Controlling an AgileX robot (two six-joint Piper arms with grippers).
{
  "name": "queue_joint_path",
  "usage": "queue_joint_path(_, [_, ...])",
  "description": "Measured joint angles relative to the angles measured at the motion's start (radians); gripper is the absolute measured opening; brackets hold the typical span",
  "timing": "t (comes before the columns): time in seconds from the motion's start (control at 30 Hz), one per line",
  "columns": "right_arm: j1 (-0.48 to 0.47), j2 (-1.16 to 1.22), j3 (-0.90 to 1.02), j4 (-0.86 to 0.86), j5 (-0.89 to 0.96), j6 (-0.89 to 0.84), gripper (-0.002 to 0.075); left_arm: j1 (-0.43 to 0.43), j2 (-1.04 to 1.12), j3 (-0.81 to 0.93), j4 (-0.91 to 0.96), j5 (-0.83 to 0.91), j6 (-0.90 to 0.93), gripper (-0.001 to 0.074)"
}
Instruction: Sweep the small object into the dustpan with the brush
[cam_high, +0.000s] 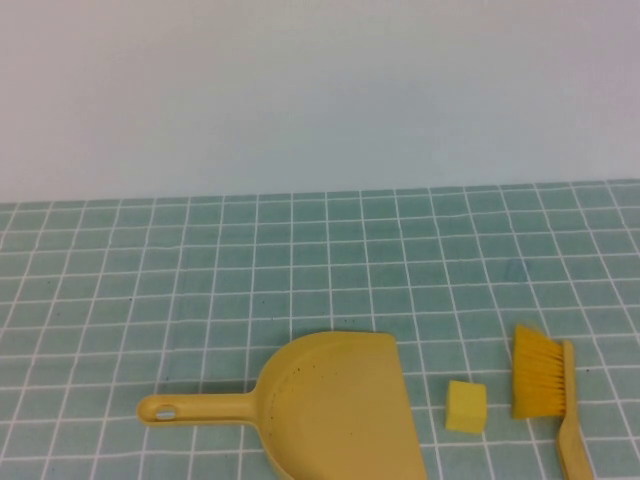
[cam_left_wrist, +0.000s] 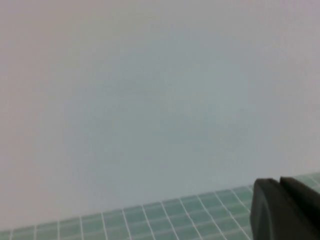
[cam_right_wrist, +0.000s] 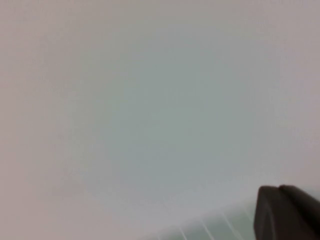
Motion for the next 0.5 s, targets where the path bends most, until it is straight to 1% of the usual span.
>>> queue_joint_path(0.07, [0.002,0.021,0.002,0.050,0.223,0.025,-0.0001,0.000,-0.002,0.000,-0.015,-0.053,-0.002,0.0000])
queue_joint_path(0.13, [0.004,0.034,0.006,0.116,0.390,0.010,-0.0001,0.000,0.001,0.000,-0.051,-0.093,0.002,0.0000])
queue_joint_path(0.2, [0.004,0.039,0.005,0.178,0.524,-0.067,-0.0001,0.000,0.015,0.009,-0.017,-0.132,0.014,0.0000])
queue_joint_path(0.23, [0.004,0.041,0.006,0.220,0.571,-0.136,-0.0001,0.000,0.032,0.018,0.013,-0.146,-0.002,0.0000])
queue_joint_path(0.37, [0.004,0.041,0.006,0.438,0.649,-0.417,-0.0001,-0.012,0.163,0.024,0.117,-0.121,-0.076,0.0000])
queue_joint_path(0.5, [0.004,0.041,0.006,0.699,0.663,-0.602,-0.0001,-0.106,0.317,0.018,0.138,-0.119,-0.085,0.0000])
